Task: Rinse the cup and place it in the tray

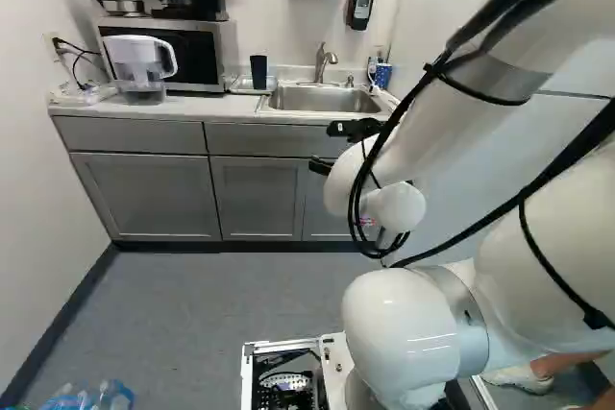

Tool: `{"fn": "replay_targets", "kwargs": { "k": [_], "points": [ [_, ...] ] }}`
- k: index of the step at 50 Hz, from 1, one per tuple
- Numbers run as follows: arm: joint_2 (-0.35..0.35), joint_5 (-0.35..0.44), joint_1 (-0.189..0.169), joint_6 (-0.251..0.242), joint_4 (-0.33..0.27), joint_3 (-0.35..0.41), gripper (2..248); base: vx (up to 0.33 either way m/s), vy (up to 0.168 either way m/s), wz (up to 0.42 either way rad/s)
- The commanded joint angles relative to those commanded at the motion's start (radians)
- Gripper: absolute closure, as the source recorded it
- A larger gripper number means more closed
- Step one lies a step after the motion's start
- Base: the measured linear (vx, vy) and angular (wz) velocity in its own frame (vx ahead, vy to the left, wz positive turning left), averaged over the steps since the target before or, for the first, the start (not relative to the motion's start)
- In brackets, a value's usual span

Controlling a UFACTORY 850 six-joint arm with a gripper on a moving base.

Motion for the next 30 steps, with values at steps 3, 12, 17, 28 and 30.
{"fn": "replay_targets", "kwargs": {
  "k": [3,12,17,28,30],
  "points": [
    [0.001,0.004,0.001,0.000,0.000,0.003,3,0.000,0.000,0.000],
    [0.002,0.012,0.002,0.000,0.000,0.008,3,0.000,0.000,0.000],
    [0.002,0.012,0.002,0.000,0.000,0.009,3,0.000,0.000,0.000],
    [0.002,0.012,0.002,0.000,0.000,0.009,3,0.000,0.000,0.000],
    [0.002,0.012,0.002,0.000,0.000,0.009,3,0.000,0.000,0.000]
  ]
}}
